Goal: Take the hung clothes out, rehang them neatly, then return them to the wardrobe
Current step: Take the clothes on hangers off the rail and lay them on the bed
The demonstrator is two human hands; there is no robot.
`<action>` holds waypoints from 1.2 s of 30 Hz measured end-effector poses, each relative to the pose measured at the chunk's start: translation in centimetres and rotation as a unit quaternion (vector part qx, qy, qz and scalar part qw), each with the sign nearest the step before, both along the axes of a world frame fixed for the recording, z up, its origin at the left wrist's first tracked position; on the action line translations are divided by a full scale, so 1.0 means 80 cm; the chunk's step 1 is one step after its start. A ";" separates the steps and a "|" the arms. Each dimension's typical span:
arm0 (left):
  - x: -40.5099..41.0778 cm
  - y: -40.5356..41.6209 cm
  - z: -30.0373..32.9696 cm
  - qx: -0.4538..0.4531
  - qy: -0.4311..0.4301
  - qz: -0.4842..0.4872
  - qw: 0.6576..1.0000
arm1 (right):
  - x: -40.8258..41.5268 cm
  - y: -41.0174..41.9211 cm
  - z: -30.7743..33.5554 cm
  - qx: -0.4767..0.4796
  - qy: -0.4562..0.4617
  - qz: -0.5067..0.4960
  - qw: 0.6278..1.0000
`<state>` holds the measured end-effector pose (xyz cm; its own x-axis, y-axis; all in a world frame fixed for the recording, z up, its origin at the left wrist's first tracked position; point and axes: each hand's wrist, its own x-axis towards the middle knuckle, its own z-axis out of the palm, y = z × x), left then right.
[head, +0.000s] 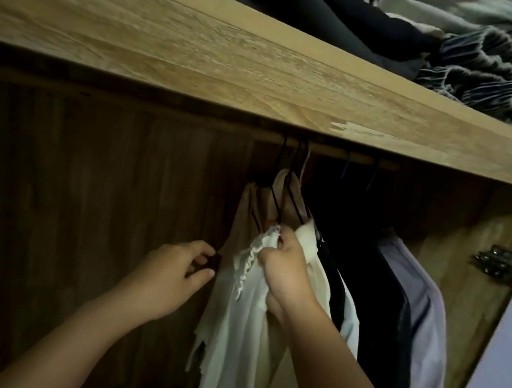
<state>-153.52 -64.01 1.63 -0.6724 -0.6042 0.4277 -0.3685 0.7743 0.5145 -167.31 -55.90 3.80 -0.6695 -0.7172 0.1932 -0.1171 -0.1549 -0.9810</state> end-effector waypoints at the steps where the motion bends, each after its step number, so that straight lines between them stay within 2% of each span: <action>1: -0.001 -0.006 0.000 -0.003 0.006 0.000 1.000 | 0.000 -0.002 0.002 -0.020 -0.017 -0.004 1.000; 5: -0.010 -0.022 0.003 -0.014 0.042 -0.002 0.999 | 0.001 0.006 0.012 -0.110 -0.052 0.024 0.992; 8: -0.022 -0.025 0.008 -0.018 0.059 -0.014 0.998 | -0.003 0.023 0.015 -0.132 -0.051 0.056 0.988; 15: -0.049 -0.027 0.021 -0.005 0.101 -0.021 0.995 | -0.020 0.111 0.003 -0.090 -0.004 0.138 0.986; 21: -0.063 -0.005 0.021 -0.024 0.116 0.003 0.993 | -0.028 0.220 0.005 -0.022 0.038 0.155 0.987; 25: -0.077 0.030 0.009 -0.078 0.083 0.037 0.993 | -0.015 0.299 -0.001 -0.019 0.028 0.150 0.988; 29: -0.085 0.089 -0.007 -0.152 0.057 -0.060 0.985 | 0.003 0.394 -0.008 -0.028 0.010 0.131 0.991; 33: -0.088 0.181 -0.013 -0.183 0.108 -0.115 0.970 | 0.028 0.500 -0.013 0.000 -0.003 0.085 0.996; 36: -0.092 0.252 -0.027 -0.167 0.156 -0.160 0.960 | 0.053 0.580 -0.009 0.062 0.045 0.003 0.997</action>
<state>-160.90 -43.82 -0.56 -0.6079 -0.1828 0.7726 0.0469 0.9632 0.2648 -163.06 -9.53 3.07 -0.6491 -0.7432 0.1625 -0.2055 -0.0344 -0.9781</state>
